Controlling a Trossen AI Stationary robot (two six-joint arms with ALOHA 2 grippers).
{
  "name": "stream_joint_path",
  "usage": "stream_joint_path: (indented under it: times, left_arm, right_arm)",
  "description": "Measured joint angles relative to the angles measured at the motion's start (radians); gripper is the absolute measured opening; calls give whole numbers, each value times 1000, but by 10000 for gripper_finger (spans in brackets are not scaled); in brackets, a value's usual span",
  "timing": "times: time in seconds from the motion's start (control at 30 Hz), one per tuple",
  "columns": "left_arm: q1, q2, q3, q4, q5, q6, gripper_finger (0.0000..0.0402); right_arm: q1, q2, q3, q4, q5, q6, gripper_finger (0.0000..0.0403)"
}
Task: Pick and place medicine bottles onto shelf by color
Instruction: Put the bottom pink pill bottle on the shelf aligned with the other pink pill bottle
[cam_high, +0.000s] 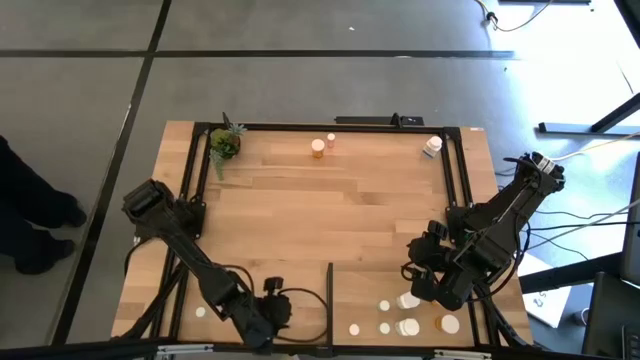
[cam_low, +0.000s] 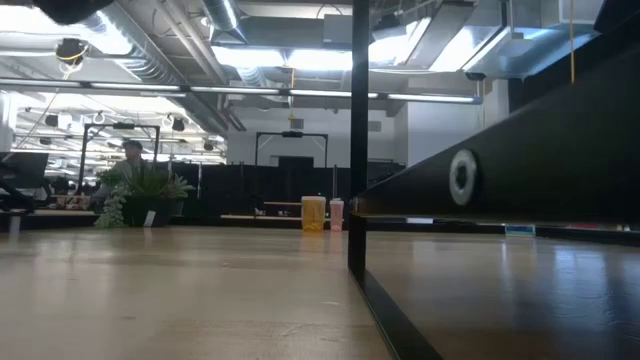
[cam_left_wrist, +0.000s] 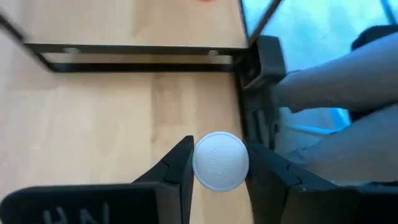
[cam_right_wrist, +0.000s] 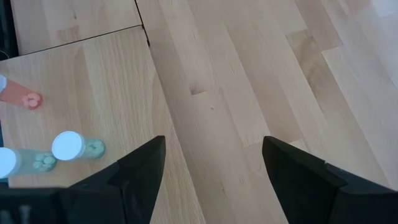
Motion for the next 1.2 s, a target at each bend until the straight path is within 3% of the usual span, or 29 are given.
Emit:
stream_joint_path:
  times: [0.27,0.57,0.83,0.93,1.2]
  left_arm:
    - [56,-129,0,-198,-94,-4,103]
    - [300,-281,1,-263,-108,162,103]
    - [586,-287,55,-271,21,390,103]
    - [672,-267,64,-273,38,448,103]
    - [798,-221,70,-278,132,524,103]
  right_arm:
    - [0,0,0,0,-3,0,271]
    - [0,0,0,0,-1,0,271]
    - [0,0,0,0,4,-45,271]
    - [-6,0,0,1,59,-50,271]
    - [-50,0,0,0,177,-75,271]
